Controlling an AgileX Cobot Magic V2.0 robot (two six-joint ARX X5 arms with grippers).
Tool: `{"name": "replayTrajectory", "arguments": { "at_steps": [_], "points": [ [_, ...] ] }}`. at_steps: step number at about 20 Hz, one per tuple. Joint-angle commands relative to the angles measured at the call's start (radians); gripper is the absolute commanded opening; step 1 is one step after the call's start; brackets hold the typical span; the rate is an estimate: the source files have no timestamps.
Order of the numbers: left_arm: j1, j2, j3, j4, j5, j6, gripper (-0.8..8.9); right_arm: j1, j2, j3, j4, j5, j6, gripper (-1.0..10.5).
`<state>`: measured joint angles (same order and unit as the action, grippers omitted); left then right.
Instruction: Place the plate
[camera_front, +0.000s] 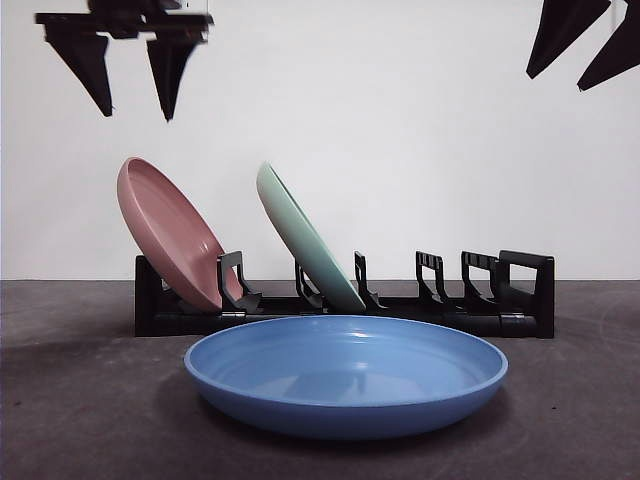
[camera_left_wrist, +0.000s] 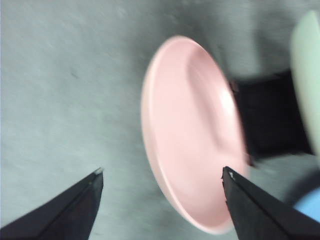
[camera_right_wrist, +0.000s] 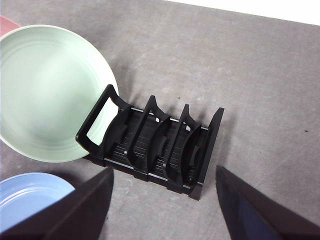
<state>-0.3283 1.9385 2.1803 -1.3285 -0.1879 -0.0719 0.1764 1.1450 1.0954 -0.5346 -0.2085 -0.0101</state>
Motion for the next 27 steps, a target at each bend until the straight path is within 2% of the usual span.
{"name": "replayTrajectory", "arguments": {
  "at_steps": [1, 2, 7, 10, 18, 21, 24, 27],
  "points": [
    [-0.021, 0.083, 0.057, -0.015, -0.103, 0.055, 3.67, 0.005, 0.008, 0.020, 0.009, -0.002, 0.011, 3.2],
    [-0.024, 0.101, 0.058, -0.014, -0.134, 0.056, 3.67, 0.005, 0.008, 0.020, 0.009, -0.002, 0.011, 3.2],
    [-0.026, 0.142, 0.058, -0.001, -0.137, 0.053, 3.66, 0.005, 0.008, 0.020, 0.005, -0.002, 0.011, 3.2],
    [-0.026, 0.142, 0.058, 0.023, -0.137, 0.055, 2.74, 0.005, 0.008, 0.020, 0.004, -0.002, 0.011, 3.2],
    [-0.025, 0.148, 0.057, 0.010, -0.137, 0.057, 2.71, 0.005, 0.008, 0.020, 0.001, -0.002, 0.011, 3.2],
    [-0.024, 0.159, 0.057, -0.019, -0.137, 0.057, 1.82, 0.005, 0.008, 0.020, -0.006, -0.002, 0.011, 3.2],
    [-0.025, 0.161, 0.057, -0.013, -0.137, 0.057, 1.71, 0.005, 0.008, 0.020, -0.019, -0.002, 0.011, 3.2],
    [-0.025, 0.161, 0.057, -0.016, -0.137, 0.057, 0.07, 0.005, 0.008, 0.020, -0.021, -0.002, 0.011, 3.2]
  ]
}}
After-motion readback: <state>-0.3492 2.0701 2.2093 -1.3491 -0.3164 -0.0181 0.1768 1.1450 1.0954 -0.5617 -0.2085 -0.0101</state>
